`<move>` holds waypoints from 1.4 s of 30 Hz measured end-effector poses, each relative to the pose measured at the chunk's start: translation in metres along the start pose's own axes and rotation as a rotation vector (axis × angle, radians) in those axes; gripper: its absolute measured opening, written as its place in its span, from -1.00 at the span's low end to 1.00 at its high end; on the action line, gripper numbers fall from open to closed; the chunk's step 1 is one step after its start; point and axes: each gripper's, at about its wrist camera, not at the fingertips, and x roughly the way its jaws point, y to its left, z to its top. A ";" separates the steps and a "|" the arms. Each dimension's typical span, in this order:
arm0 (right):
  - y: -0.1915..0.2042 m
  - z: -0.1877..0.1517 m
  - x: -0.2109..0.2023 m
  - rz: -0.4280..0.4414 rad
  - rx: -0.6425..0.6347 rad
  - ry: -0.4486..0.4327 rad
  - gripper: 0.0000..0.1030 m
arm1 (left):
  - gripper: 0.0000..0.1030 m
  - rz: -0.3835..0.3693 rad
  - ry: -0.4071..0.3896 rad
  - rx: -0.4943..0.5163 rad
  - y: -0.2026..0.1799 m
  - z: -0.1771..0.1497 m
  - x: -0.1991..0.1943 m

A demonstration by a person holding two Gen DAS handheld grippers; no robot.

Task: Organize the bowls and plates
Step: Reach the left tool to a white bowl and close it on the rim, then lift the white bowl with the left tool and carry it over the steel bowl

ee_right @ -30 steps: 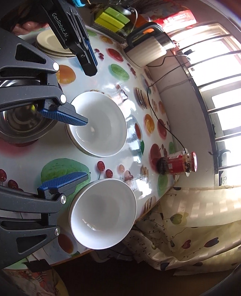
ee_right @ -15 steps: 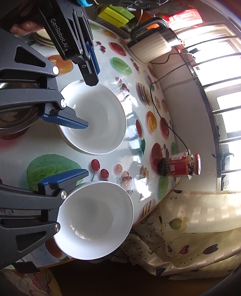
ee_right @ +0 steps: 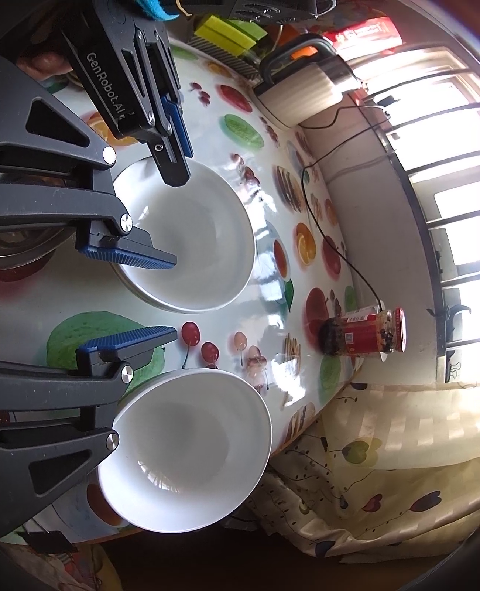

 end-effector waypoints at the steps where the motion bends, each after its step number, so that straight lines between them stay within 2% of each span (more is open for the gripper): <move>1: 0.000 0.000 0.000 -0.001 0.001 -0.001 -0.42 | -0.50 0.000 -0.001 0.004 -0.001 0.000 0.000; 7: -0.002 0.000 0.002 -0.002 0.007 -0.007 -0.55 | -0.66 -0.001 -0.001 0.015 -0.004 0.000 0.002; 13: -0.003 0.000 0.002 0.004 0.013 -0.015 -0.70 | -0.71 0.005 -0.008 0.016 -0.004 0.001 0.003; 29: -0.004 0.001 0.001 0.003 0.017 -0.020 -0.70 | -0.71 0.005 -0.008 0.019 -0.002 0.000 0.003; 42: -0.003 0.001 -0.014 0.009 0.032 -0.049 -0.70 | -0.71 -0.009 -0.043 0.016 -0.007 0.000 -0.014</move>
